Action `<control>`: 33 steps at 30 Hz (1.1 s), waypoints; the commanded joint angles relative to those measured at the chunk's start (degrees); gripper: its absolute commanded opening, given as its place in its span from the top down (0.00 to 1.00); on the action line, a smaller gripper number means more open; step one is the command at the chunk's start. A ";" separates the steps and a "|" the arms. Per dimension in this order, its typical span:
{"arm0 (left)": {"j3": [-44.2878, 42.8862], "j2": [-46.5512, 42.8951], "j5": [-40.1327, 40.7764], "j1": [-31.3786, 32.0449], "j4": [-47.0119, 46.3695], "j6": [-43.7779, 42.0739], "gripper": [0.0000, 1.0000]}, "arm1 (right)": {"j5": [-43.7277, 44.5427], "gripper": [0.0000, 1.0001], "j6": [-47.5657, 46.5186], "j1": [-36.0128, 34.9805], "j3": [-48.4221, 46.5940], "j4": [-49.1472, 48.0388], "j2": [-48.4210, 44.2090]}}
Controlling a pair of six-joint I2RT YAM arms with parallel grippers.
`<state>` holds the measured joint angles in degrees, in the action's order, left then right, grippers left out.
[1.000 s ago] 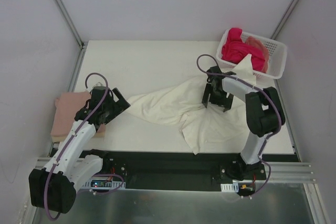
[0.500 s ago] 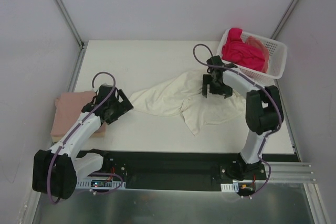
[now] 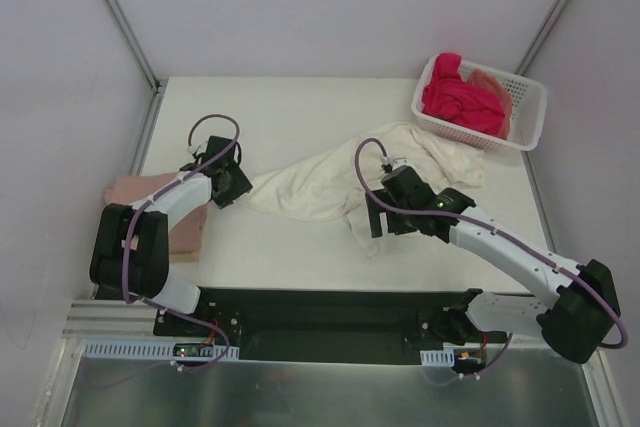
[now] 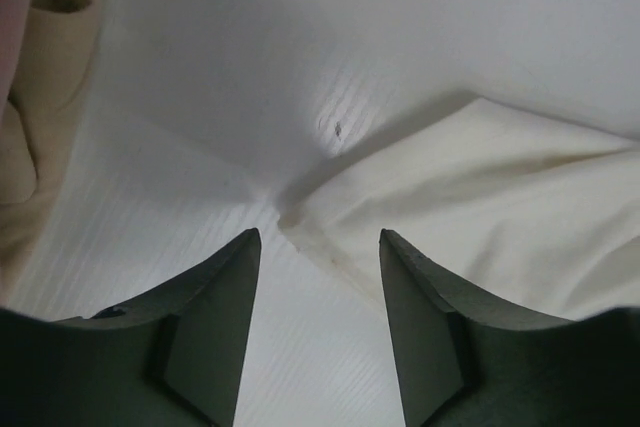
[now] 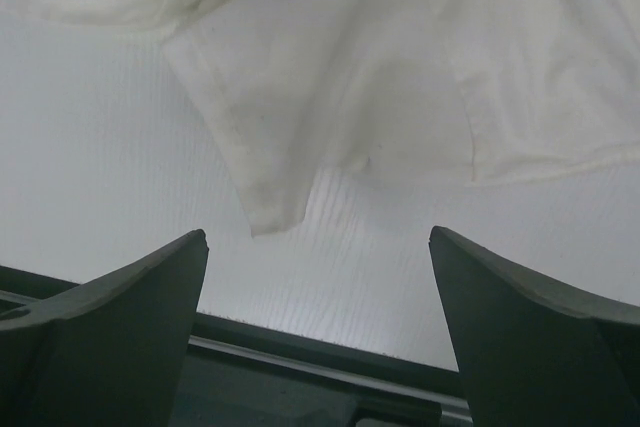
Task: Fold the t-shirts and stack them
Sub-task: Flatten out the tshirt
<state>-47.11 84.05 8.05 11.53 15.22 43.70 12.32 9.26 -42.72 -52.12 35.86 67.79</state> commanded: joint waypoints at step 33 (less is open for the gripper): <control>9.75 -9.25 -1.38 -0.63 -2.04 0.33 1.00 | 7.82 0.02 16.14 -15.29 -2.64 2.57 12.43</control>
<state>-39.75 80.79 5.96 11.16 11.16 43.79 21.76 20.60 -57.84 -51.92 41.95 75.88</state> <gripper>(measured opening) 0.012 0.968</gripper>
